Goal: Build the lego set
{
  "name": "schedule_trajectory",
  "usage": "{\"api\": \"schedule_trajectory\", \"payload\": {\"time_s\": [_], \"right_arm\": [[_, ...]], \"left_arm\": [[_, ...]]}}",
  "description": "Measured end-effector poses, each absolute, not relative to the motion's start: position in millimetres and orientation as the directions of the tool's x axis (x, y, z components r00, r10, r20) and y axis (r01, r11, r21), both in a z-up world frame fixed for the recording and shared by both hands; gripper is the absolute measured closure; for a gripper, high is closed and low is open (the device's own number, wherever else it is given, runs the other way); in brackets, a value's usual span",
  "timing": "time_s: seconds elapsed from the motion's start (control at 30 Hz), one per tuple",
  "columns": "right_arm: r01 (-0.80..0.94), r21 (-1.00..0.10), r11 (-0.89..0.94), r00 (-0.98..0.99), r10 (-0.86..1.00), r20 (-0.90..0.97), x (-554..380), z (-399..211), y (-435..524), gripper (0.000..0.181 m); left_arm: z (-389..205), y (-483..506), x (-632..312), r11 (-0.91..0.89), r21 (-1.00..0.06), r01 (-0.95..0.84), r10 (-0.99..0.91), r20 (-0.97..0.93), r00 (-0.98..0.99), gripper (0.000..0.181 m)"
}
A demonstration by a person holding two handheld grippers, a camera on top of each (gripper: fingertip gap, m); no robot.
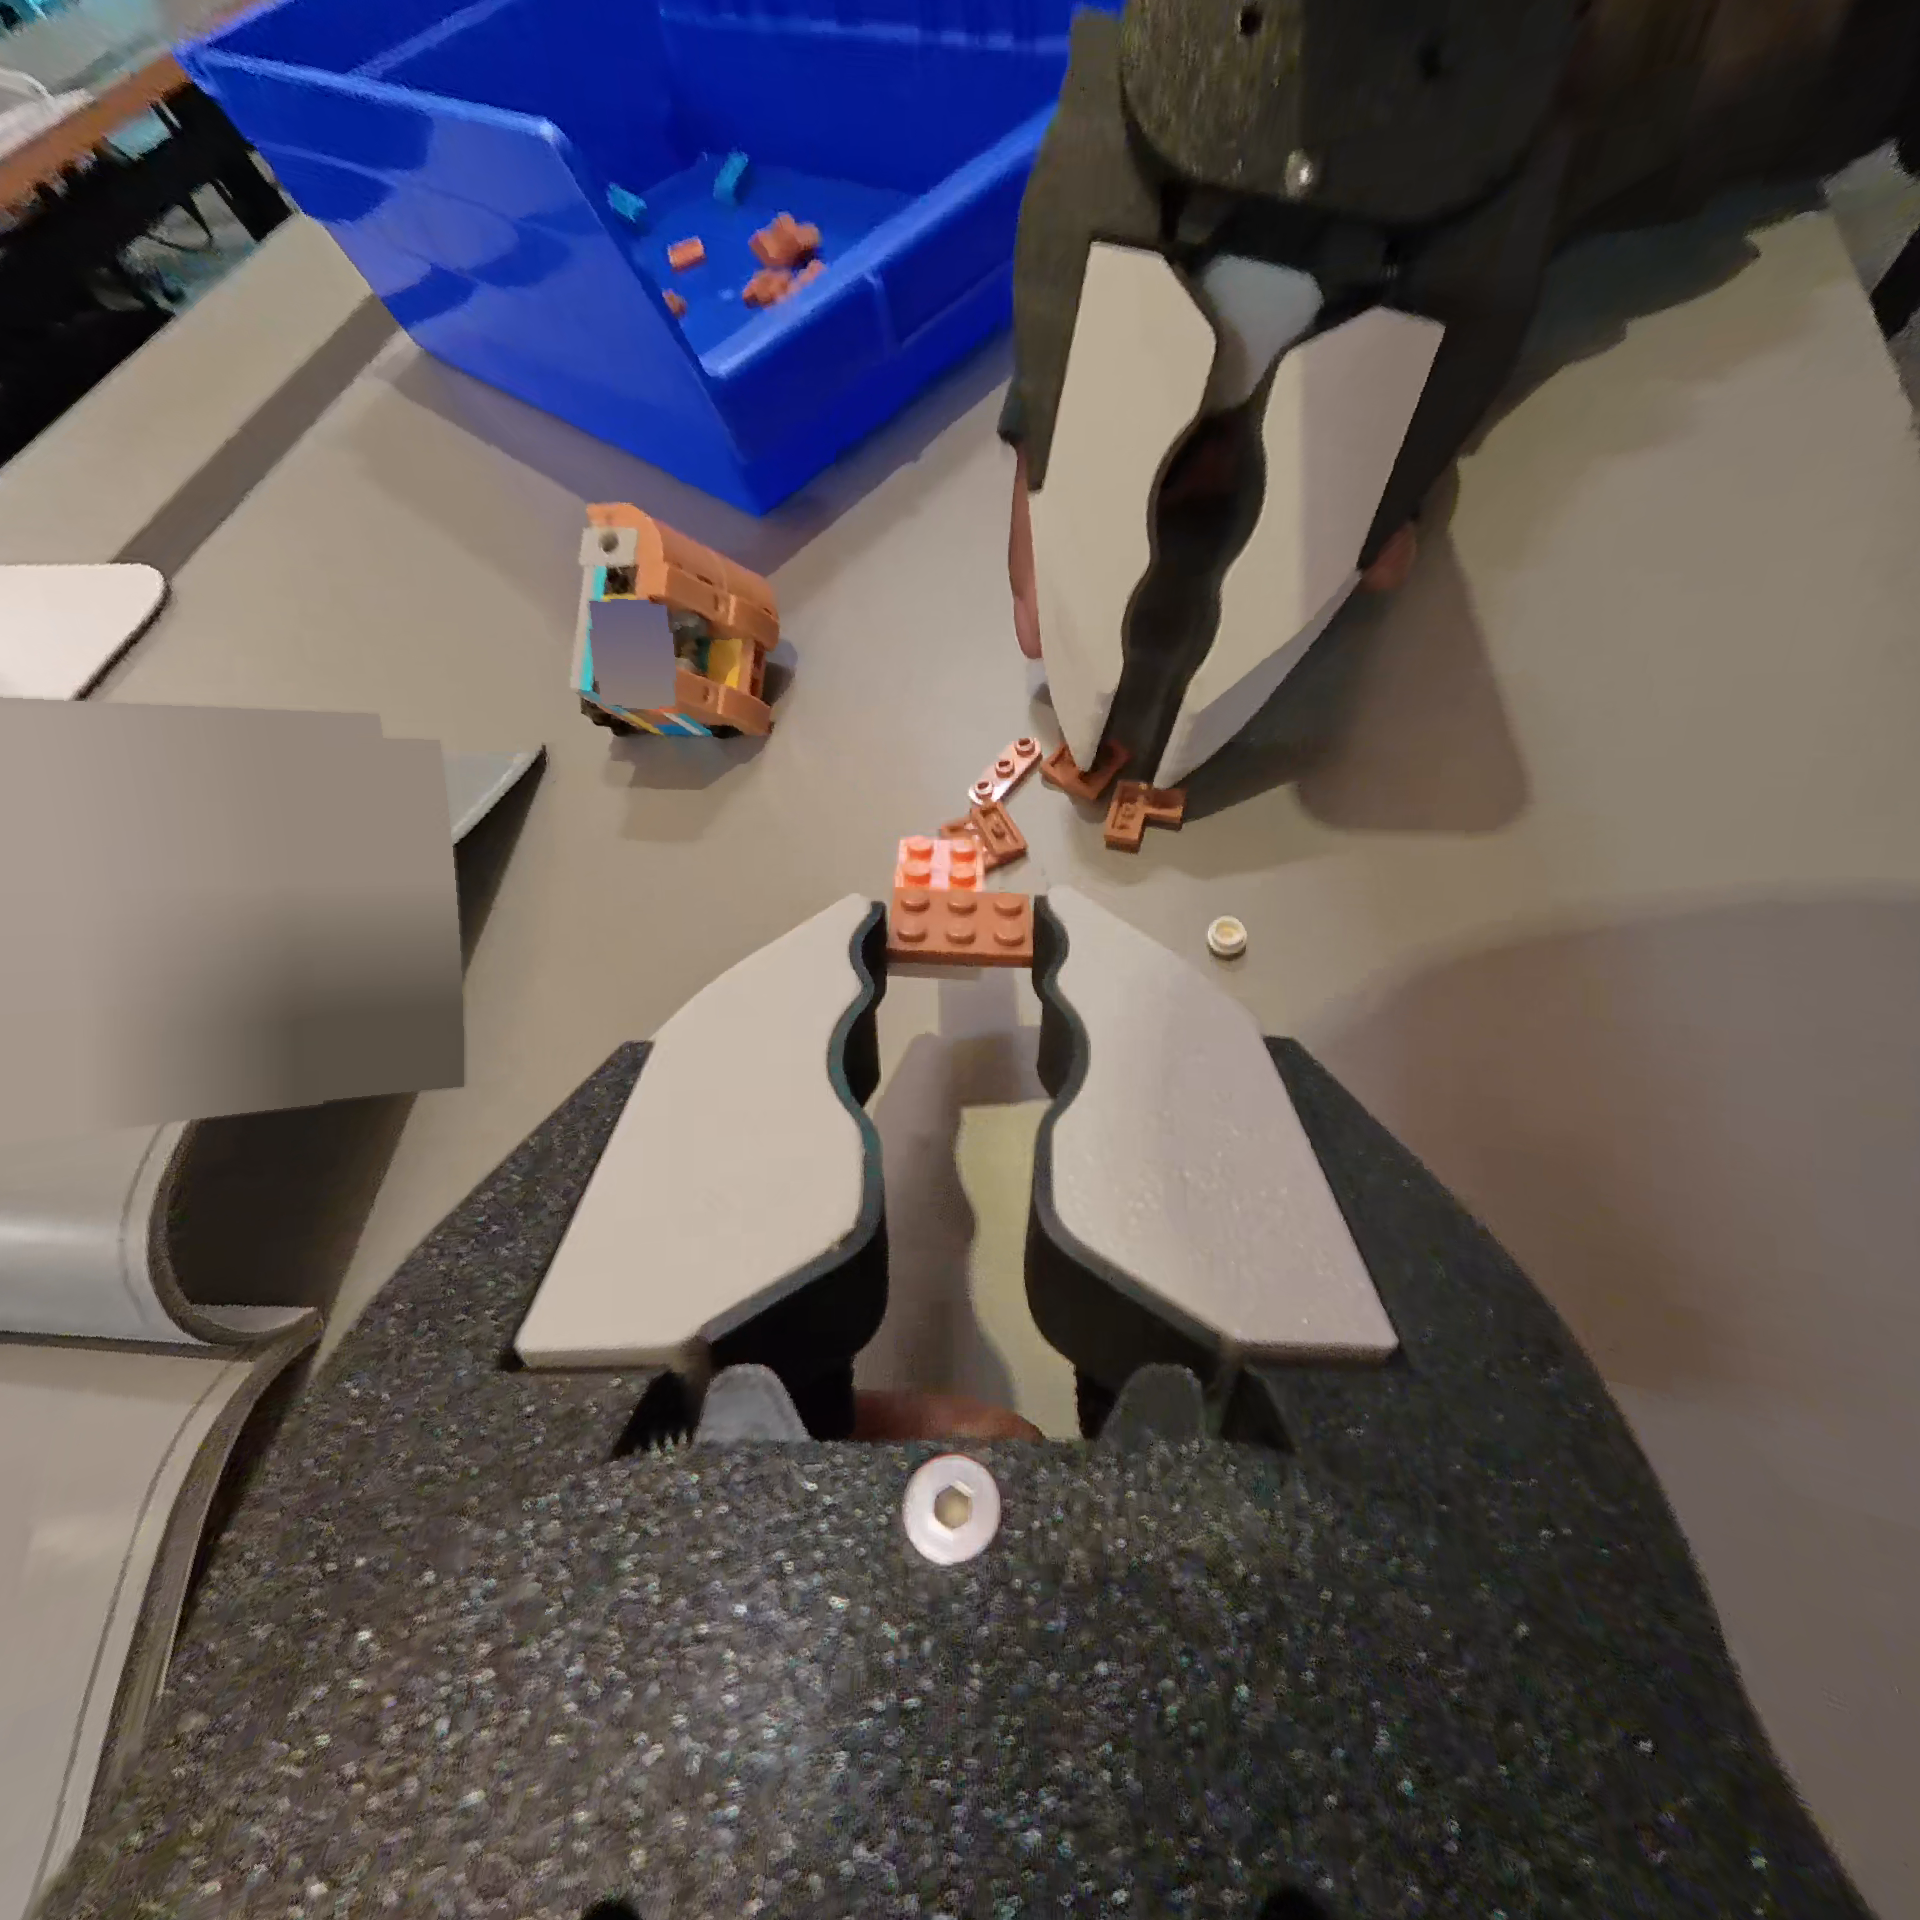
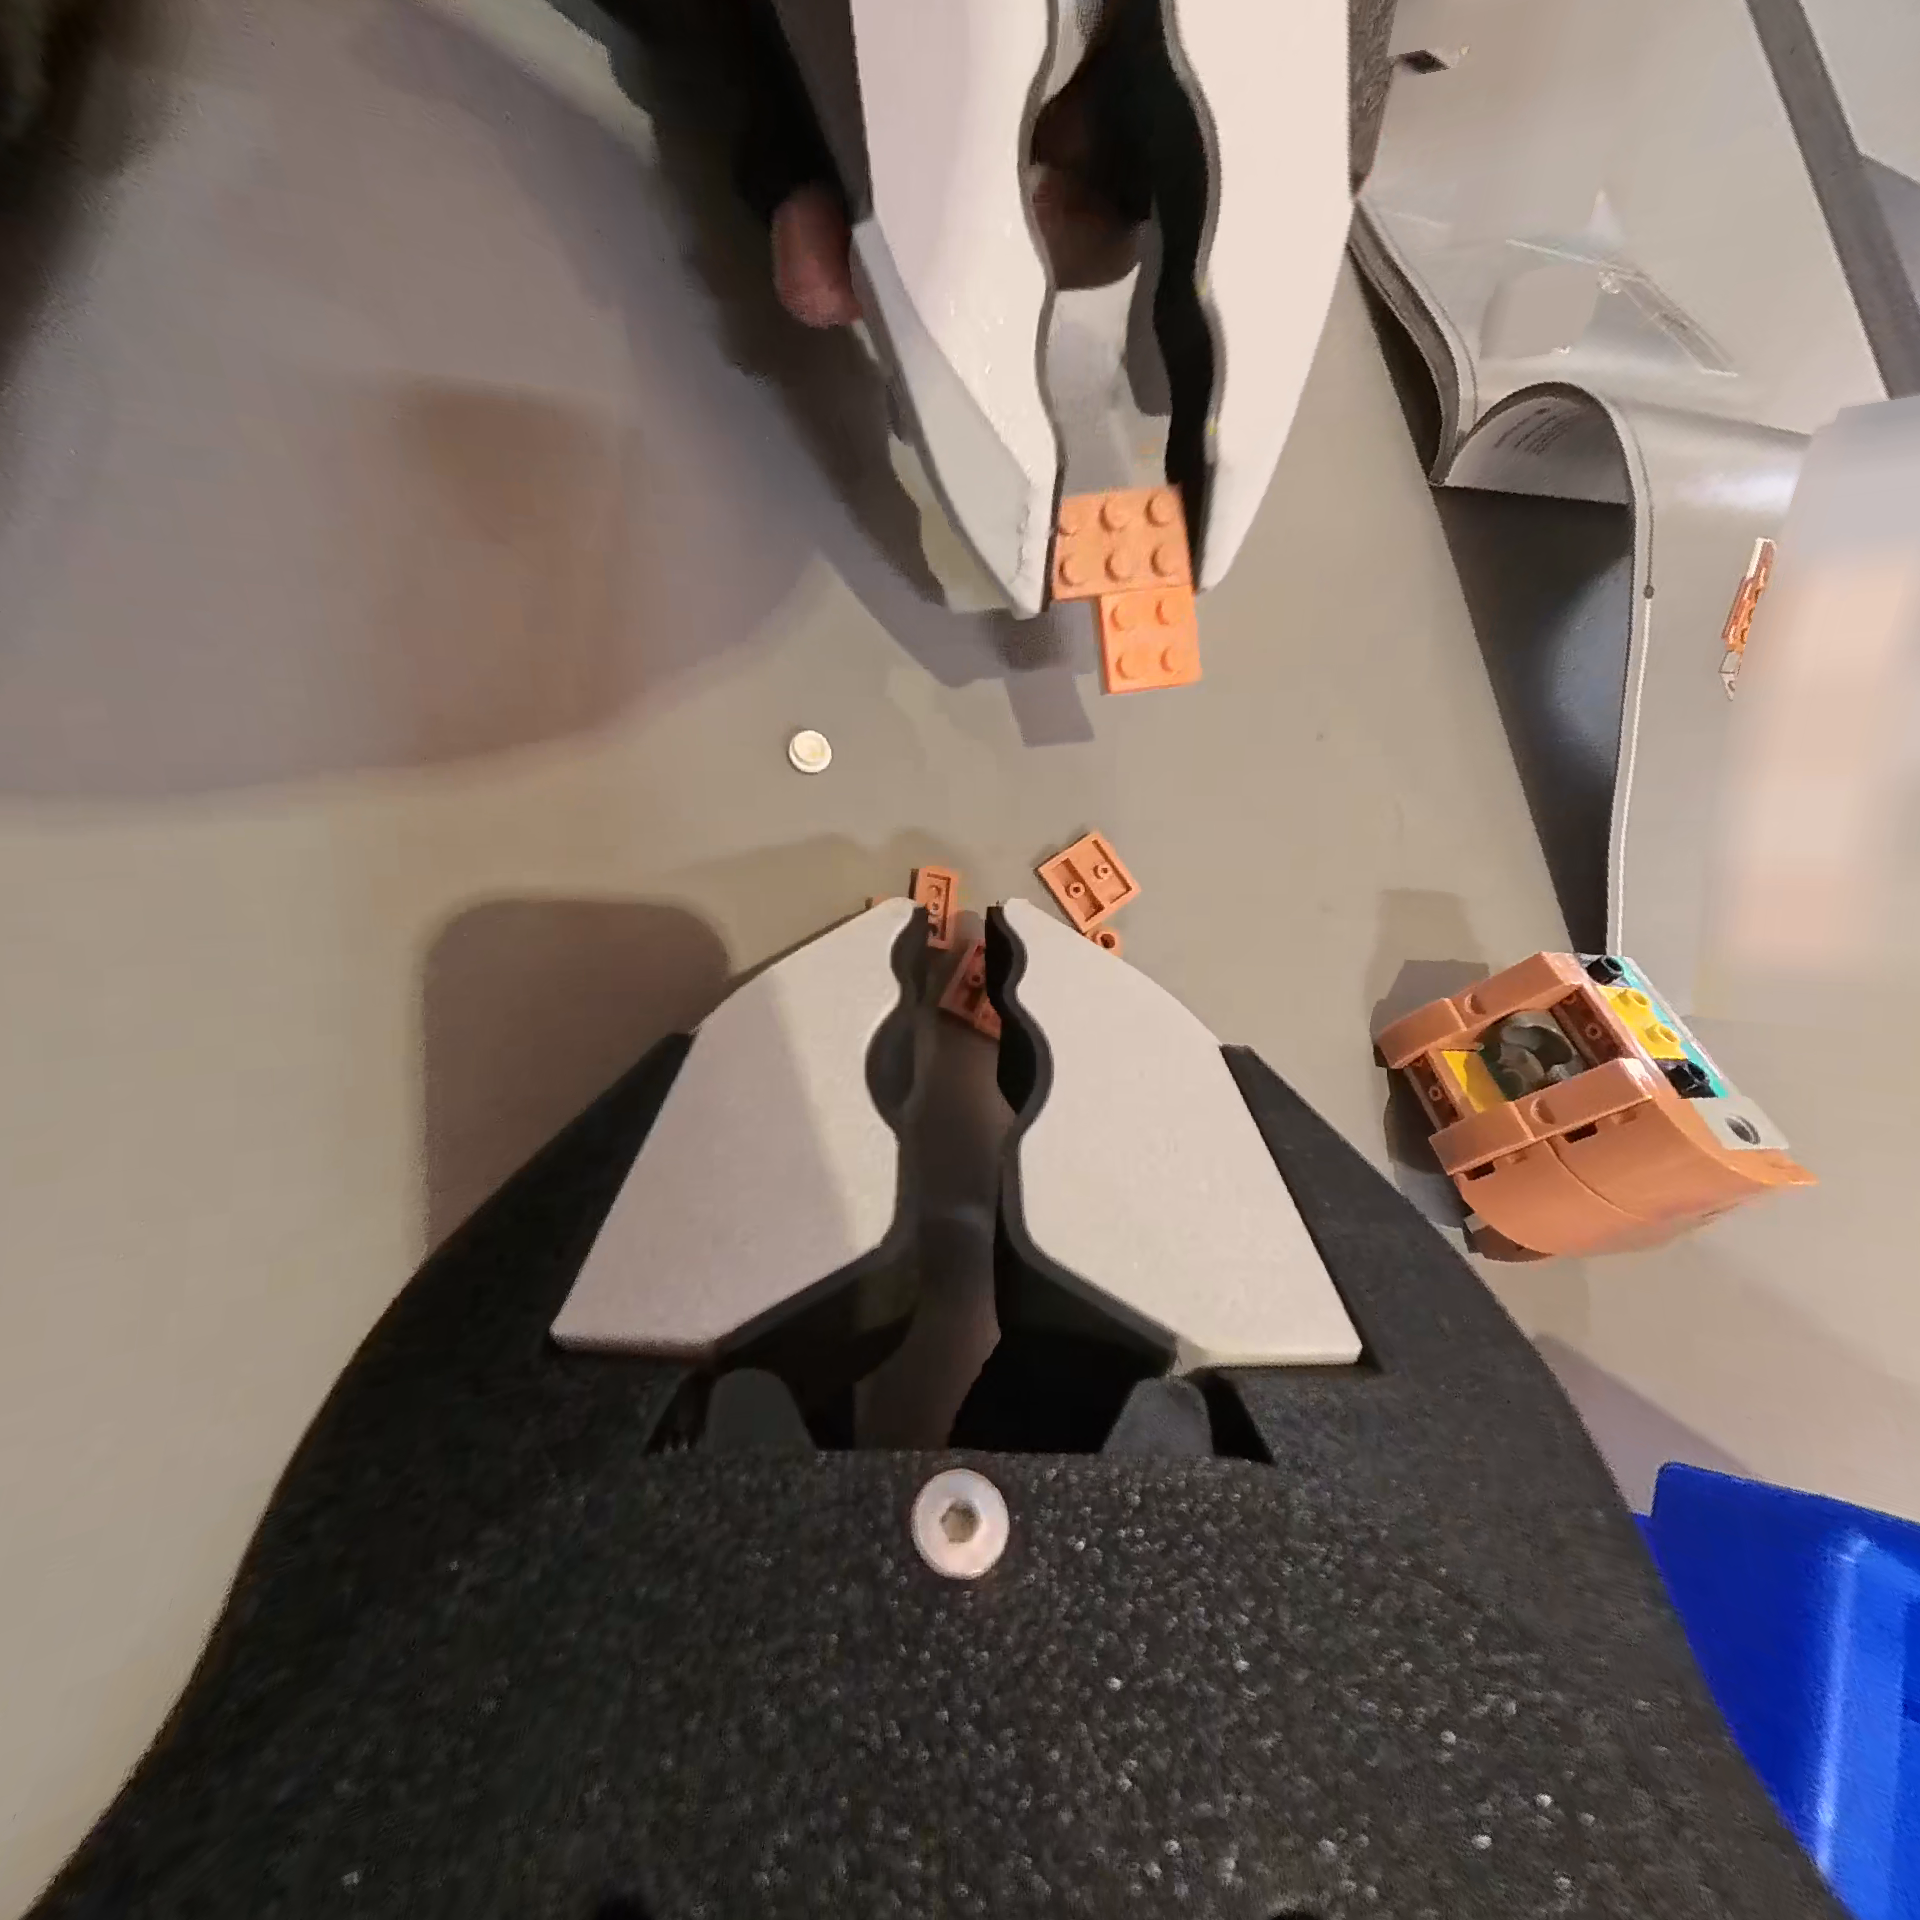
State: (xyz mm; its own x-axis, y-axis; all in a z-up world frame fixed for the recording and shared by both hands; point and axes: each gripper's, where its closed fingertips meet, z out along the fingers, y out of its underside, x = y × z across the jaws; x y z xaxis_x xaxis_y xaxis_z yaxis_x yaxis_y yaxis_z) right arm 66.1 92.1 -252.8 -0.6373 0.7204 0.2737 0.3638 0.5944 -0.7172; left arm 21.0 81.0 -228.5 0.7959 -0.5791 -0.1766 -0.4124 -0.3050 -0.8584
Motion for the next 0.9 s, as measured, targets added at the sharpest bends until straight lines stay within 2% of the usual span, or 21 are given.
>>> {"api": "schedule_trajectory", "payload": {"time_s": [0.3, 0.8, 0.9], "right_arm": [[0.402, -0.717, 0.569, -0.653, 0.727, 0.211, 69, -255, 89, 0.168], [0.477, -0.712, 0.515, -0.632, 0.764, 0.13, 69, -258, 87, 0.17], [0.472, -0.712, 0.52, -0.629, 0.765, 0.142, 70, -258, 87, 0.17]], "left_arm": [[-254, 71, 25, -0.41, -0.757, -0.509, -0.635, -0.163, 0.755, 0.154], [-257, 67, 22, -0.466, -0.748, -0.472, -0.628, -0.096, 0.772, 0.154], [-254, 66, 23, -0.456, -0.762, -0.46, -0.634, -0.086, 0.769, 0.148]]}}
